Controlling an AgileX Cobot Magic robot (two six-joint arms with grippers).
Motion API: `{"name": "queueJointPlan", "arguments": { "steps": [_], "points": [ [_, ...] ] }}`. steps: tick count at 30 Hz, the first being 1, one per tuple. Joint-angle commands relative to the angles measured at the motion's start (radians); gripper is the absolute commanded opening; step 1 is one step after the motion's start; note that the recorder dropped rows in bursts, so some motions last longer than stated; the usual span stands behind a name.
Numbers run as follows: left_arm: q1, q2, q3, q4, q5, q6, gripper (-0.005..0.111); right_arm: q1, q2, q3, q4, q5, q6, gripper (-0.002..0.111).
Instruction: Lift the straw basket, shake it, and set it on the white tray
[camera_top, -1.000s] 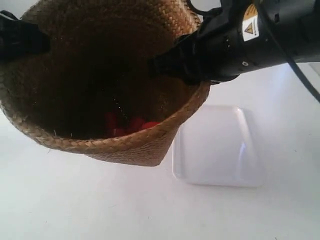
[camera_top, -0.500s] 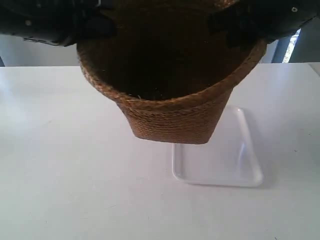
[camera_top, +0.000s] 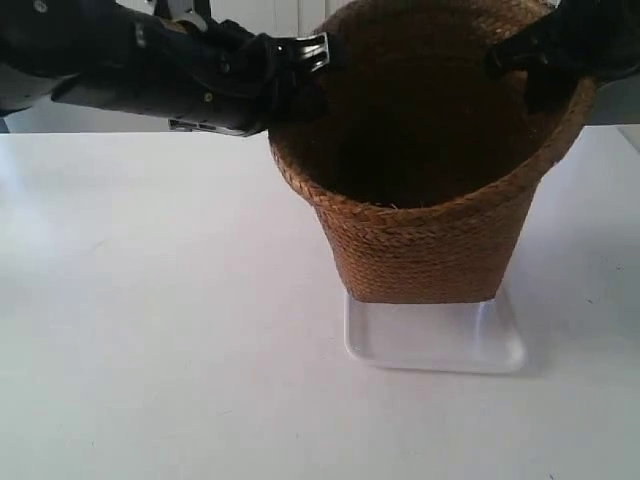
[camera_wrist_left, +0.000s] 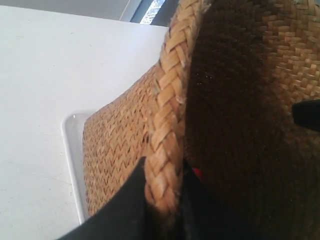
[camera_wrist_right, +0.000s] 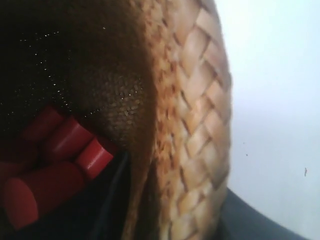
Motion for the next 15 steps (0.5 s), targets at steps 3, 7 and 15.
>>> {"name": "queueJointPlan", "arguments": {
  "steps": [3,7,15],
  "points": [
    [-0.015,0.052,-0.017,-0.020,-0.016,0.010,0.000,-0.053,0.021,-0.009,-0.016,0.003,-0.016,0.000],
    [-0.015,0.075,-0.017,-0.020,-0.009,0.014,0.000,-0.059,0.022,0.004,-0.010,0.007,-0.014,0.000],
    [-0.015,0.078,-0.017,-0.006,-0.017,0.048,0.000,-0.059,0.022,0.085,-0.020,-0.062,0.029,0.000]
  ]
}}
